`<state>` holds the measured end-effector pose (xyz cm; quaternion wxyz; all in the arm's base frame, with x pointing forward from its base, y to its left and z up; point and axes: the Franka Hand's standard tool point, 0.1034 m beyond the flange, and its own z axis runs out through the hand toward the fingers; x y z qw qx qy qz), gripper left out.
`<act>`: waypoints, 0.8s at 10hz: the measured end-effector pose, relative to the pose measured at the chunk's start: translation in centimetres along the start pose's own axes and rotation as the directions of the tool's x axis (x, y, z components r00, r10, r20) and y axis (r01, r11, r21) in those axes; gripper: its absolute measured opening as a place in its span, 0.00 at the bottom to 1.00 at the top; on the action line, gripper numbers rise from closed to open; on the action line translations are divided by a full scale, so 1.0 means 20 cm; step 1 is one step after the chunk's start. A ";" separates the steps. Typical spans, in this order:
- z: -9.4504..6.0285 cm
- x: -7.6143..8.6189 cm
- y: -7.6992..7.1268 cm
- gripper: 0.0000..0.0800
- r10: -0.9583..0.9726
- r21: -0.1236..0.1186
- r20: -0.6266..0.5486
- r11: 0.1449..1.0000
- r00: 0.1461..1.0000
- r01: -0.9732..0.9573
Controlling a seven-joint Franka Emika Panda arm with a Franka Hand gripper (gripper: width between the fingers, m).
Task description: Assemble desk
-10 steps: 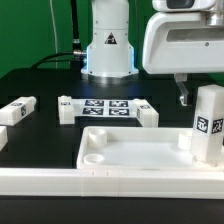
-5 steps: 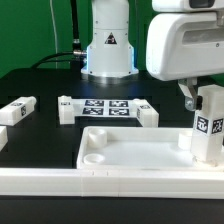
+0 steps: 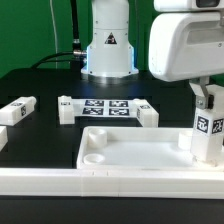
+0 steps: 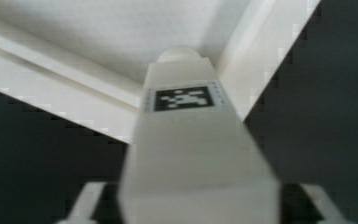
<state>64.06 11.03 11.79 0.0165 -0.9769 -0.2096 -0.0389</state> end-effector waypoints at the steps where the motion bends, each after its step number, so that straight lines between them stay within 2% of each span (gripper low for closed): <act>1: 0.00 0.00 0.00 0.36 0.000 0.000 0.000 1.000 1.000 0.000; 4: 0.00 0.00 0.00 0.36 0.038 0.004 -0.001 0.999 0.999 -0.038; 7: -0.01 -0.01 0.04 0.36 0.298 0.042 0.008 0.953 0.954 -0.299; 8: 0.00 -0.02 0.04 0.36 0.355 0.043 0.012 0.934 0.935 -0.355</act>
Offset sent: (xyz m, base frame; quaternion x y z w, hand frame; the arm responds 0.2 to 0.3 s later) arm 0.0000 0.0000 0.0000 0.0000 0.0000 0.0000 1.0000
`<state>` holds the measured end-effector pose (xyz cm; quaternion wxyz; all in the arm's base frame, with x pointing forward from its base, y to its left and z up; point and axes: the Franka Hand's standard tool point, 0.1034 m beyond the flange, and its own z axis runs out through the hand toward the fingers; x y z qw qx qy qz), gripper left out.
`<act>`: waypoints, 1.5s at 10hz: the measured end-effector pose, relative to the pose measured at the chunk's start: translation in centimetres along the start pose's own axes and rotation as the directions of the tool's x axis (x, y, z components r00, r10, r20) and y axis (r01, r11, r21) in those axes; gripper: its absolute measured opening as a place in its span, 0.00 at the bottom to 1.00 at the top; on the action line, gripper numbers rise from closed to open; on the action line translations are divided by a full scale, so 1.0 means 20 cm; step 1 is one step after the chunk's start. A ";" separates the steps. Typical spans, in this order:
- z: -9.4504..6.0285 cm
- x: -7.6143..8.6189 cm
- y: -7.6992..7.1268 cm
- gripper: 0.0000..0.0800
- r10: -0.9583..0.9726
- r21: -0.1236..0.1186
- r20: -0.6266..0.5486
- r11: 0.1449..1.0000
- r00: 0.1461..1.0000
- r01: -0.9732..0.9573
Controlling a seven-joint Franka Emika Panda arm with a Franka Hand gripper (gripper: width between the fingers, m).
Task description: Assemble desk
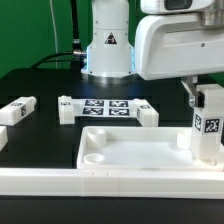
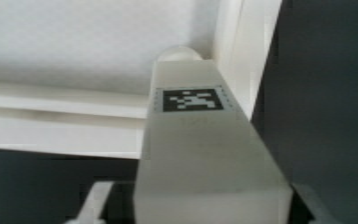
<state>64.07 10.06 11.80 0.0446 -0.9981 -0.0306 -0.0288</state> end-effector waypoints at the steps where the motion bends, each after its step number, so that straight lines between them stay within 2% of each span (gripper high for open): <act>1: 0.01 0.00 0.01 0.36 0.095 0.001 -0.003 0.995 0.995 -0.095; 3: 0.01 0.00 0.01 0.36 0.265 0.002 -0.023 0.964 0.964 -0.265; 6: 0.01 0.00 0.03 0.36 0.507 0.003 -0.026 0.862 0.862 -0.507; 10: 0.01 -0.01 0.05 0.36 0.811 0.013 -0.021 0.584 0.584 -0.811; 13: 0.01 0.00 0.05 0.36 0.895 0.018 -0.014 0.447 0.447 -0.894; 15: 0.01 0.00 0.04 0.36 0.879 0.018 -0.015 0.477 0.477 -0.878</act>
Offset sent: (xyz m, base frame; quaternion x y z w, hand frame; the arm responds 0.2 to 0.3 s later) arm -0.0085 0.0030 -0.0146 -0.0058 0.0133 0.2379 0.9712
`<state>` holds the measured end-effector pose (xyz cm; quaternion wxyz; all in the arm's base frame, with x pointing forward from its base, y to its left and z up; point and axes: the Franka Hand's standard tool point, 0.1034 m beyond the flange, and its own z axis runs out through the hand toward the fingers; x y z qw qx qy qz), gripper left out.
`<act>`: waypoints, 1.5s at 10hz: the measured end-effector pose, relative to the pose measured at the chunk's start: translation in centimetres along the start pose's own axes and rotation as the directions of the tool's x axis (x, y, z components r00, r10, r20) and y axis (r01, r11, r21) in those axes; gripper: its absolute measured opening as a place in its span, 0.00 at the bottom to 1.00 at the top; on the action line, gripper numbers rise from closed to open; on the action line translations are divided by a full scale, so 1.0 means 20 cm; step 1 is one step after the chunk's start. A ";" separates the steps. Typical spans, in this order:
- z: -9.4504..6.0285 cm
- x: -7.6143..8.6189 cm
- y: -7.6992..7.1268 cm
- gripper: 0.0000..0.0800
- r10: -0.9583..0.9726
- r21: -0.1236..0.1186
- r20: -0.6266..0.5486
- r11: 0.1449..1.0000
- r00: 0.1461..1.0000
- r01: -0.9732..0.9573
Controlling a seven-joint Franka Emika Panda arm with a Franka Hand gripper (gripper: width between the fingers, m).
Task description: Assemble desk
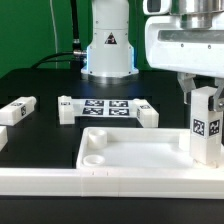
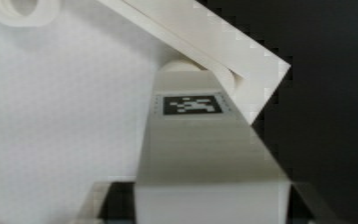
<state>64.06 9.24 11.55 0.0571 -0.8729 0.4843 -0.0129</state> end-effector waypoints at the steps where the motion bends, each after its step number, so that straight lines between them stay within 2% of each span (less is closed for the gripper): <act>1: 0.00 -0.01 -0.01 0.61 -0.069 0.000 0.001 0.998 0.998 0.069; 2: 0.00 -0.02 -0.01 0.77 -0.136 -0.003 0.004 0.991 0.991 0.136; 4: 0.00 -0.05 -0.03 0.80 -0.290 -0.002 0.005 0.957 0.957 0.290; 7: 0.00 -0.08 -0.04 0.81 -0.558 -0.001 0.006 0.830 0.830 0.558; 11: 0.01 -0.07 -0.04 0.81 -0.815 0.001 -0.001 0.580 0.580 0.815; 13: 0.01 -0.08 -0.04 0.81 -0.897 -0.018 -0.001 0.442 0.442 0.897; 14: 0.01 -0.08 -0.04 0.81 -0.934 -0.020 0.002 0.358 0.358 0.933; 15: 0.01 -0.07 -0.03 0.81 -0.949 -0.020 0.005 0.314 0.314 0.949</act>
Offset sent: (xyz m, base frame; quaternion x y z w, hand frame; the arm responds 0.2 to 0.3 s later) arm -0.0009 0.0127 0.0067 -0.0168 0.0039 -0.1966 0.9803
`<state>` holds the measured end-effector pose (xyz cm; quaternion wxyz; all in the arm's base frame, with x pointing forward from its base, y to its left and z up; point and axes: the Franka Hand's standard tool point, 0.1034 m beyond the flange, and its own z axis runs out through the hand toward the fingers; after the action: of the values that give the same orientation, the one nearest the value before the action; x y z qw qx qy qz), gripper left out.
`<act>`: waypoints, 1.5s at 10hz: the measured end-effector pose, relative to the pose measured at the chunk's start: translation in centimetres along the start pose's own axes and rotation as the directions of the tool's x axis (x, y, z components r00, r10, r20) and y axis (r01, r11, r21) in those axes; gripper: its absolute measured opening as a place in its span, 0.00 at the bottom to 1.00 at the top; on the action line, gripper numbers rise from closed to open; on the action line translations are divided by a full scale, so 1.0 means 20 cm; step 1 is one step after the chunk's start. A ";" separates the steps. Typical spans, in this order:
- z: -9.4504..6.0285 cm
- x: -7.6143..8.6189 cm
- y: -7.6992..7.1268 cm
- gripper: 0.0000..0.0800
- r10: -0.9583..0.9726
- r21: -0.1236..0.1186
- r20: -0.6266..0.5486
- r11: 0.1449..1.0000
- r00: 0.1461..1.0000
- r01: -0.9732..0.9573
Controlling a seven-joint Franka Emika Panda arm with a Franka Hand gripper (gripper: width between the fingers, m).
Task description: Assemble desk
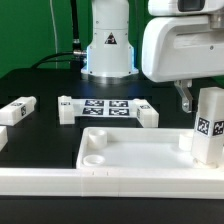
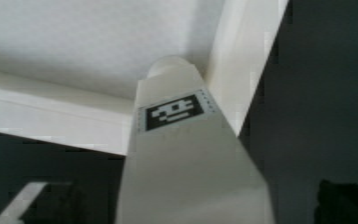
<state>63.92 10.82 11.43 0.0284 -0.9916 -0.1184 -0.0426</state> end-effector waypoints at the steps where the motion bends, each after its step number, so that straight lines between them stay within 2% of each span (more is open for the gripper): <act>1: 0.00 0.00 0.01 0.81 -0.063 -0.001 -0.002 0.998 0.998 0.063; 2: 0.01 -0.01 0.02 0.81 -0.076 -0.002 -0.006 0.997 0.997 0.076; 4: 0.01 -0.01 0.02 0.49 -0.076 -0.002 -0.006 0.997 0.997 0.076; 5: 0.01 -0.01 0.02 0.49 -0.076 -0.002 -0.006 0.997 0.997 0.076; 6: 0.01 -0.01 0.02 0.36 -0.076 -0.002 -0.006 0.997 0.997 0.076; 9: 0.01 0.00 0.02 0.36 -0.024 0.005 -0.005 1.000 1.000 0.024; 11: 0.00 -0.01 0.05 0.36 0.170 0.024 -0.003 0.985 0.985 -0.170; 15: 0.01 0.00 0.06 0.36 0.488 0.031 -0.005 0.872 0.873 -0.488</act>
Offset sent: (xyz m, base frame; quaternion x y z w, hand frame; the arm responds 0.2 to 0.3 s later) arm 0.0000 0.0000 0.0000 0.0000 0.0000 0.0000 1.0000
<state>64.17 9.71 11.17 0.0531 -0.9886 0.1351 -0.0388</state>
